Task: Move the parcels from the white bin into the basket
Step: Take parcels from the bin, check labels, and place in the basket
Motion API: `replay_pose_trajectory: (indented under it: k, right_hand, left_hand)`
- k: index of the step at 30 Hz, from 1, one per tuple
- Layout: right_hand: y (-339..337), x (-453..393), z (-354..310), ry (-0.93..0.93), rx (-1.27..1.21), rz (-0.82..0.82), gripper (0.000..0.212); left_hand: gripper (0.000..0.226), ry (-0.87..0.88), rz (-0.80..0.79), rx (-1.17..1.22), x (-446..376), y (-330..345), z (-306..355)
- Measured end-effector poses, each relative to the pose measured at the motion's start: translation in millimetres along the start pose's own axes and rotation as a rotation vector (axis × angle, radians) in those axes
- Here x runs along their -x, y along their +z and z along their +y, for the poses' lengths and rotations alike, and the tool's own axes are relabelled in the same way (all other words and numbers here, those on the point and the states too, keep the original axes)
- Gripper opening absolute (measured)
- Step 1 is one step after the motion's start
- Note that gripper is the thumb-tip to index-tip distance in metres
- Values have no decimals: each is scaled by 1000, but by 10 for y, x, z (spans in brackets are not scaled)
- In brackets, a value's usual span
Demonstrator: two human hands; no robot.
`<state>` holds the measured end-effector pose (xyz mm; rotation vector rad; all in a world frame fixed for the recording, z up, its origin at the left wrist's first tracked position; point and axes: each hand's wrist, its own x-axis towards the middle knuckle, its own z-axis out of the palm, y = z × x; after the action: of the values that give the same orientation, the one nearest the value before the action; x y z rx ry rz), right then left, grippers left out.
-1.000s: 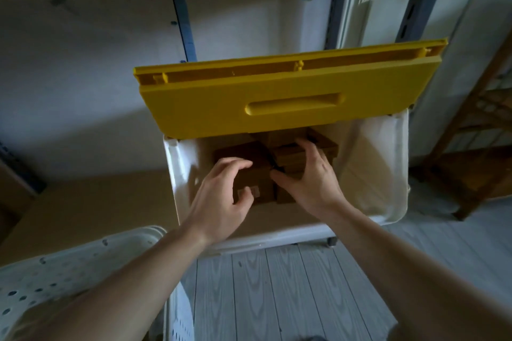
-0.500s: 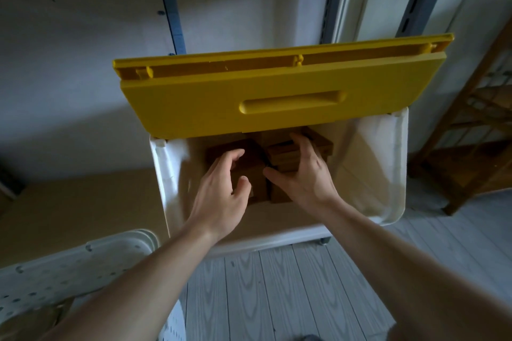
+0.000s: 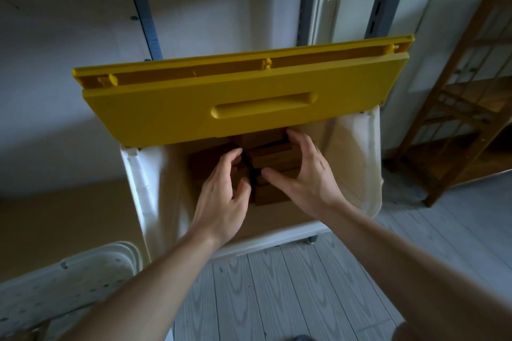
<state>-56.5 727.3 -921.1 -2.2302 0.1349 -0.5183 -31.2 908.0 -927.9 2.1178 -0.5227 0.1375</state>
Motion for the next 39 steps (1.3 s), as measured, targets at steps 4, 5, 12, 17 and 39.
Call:
replay_pose_trajectory:
  k: [4,5,12,17,39]
  right_hand:
    - [-35,-1,64,-2,-3,8,91]
    - [-47,1,80,3,-4,6,92]
    - [-109,-15,179,31,-12,10,90]
    - [-102,-40,210,65,-49,-11,85]
    - [728,-1165,317,244,-229,-13,54]
  left_hand:
    - [52,-1,7,37,-50,91,53]
    - [51,-6,8,48,-60,109,68]
    - [51,-12,-17,98,-133,238,111]
    - [53,-35,-24,105,-263,303,62]
    - [39,-374,21,499,-1088,534,-253]
